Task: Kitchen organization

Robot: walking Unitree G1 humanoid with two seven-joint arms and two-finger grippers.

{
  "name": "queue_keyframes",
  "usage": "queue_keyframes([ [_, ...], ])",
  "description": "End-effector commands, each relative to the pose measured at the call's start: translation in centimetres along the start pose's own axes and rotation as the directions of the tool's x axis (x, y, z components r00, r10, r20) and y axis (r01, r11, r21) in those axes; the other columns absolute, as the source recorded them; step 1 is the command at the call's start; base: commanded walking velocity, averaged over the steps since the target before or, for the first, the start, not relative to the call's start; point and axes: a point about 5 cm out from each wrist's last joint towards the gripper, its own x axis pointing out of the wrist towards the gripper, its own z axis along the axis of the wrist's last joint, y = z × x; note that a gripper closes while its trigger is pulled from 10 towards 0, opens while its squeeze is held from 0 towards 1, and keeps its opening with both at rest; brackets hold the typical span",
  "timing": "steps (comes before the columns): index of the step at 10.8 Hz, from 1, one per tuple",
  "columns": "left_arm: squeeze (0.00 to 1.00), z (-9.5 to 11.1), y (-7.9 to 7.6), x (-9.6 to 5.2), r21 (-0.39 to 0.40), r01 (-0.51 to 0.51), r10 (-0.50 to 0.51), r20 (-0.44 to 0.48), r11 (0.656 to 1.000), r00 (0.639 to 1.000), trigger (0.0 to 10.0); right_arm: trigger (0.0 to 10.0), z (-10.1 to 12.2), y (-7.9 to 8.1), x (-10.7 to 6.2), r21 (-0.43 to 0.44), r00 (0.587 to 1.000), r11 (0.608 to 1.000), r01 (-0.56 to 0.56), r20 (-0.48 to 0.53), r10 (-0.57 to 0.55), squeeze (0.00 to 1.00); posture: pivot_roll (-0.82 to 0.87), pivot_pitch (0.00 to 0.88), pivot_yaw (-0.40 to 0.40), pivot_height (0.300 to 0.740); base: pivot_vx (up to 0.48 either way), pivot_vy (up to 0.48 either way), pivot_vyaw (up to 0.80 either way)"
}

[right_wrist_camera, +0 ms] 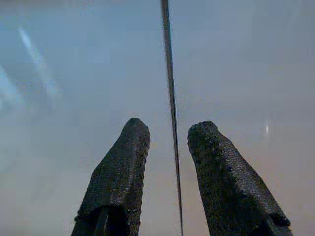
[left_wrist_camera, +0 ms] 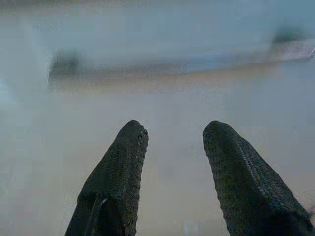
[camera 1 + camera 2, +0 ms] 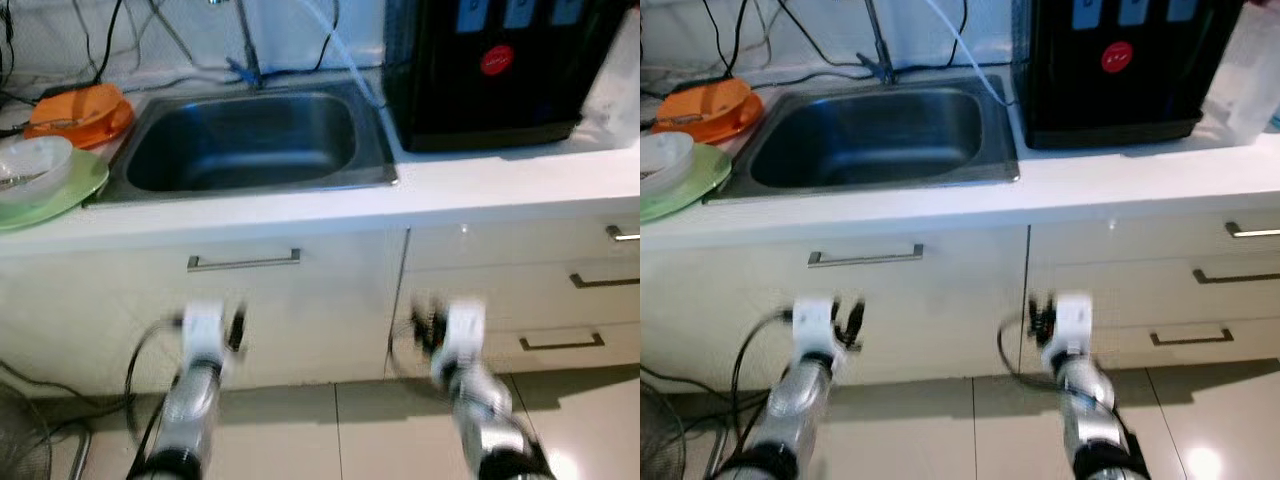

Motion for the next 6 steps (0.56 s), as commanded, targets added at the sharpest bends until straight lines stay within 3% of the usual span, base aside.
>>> queue_keyframes([
  [1,0.0,1.2,-0.6,0.4,0.014,0.015,-0.016,0.064,1.0,0.998,10.0,10.0,1.3,0.4,0.3,-0.016,0.997,1.0,-0.018,0.072,0.019,0.0,0.01,0.0,0.117,0.74,0.0,0.0,0.0],
  [2,0.0,2.5,-1.5,0.6,0.023,0.035,-0.038,0.133,0.999,0.99,10.0,10.0,2.8,0.2,0.2,-0.032,0.99,0.999,-0.003,0.139,0.008,0.0,0.0,0.0,0.115,0.74,0.0,0.0,0.0],
  [3,0.0,3.8,-2.3,0.4,0.048,0.058,-0.066,0.201,0.997,0.977,10.0,10.0,3.9,0.3,-0.3,-0.106,0.981,0.994,-0.005,0.194,0.025,0.0,-0.01,0.0,0.115,0.74,0.0,0.0,0.0],
  [5,0.0,5.8,-2.8,-0.4,0.013,0.04,-0.042,0.301,0.999,0.953,10.0,10.0,6.0,0.5,-2.1,-0.083,0.961,0.995,0.061,0.276,-0.036,0.0,0.0,0.0,0.111,0.74,0.0,0.0,0.0],
  [6,0.0,8.5,-3.0,-0.9,0.011,0.021,-0.023,0.38,1.0,0.925,10.0,10.0,7.8,0.6,-2.2,-0.085,0.942,0.99,0.111,0.328,-0.078,0.0,0.0,0.0,0.111,0.74,0.0,0.0,0.0],
])
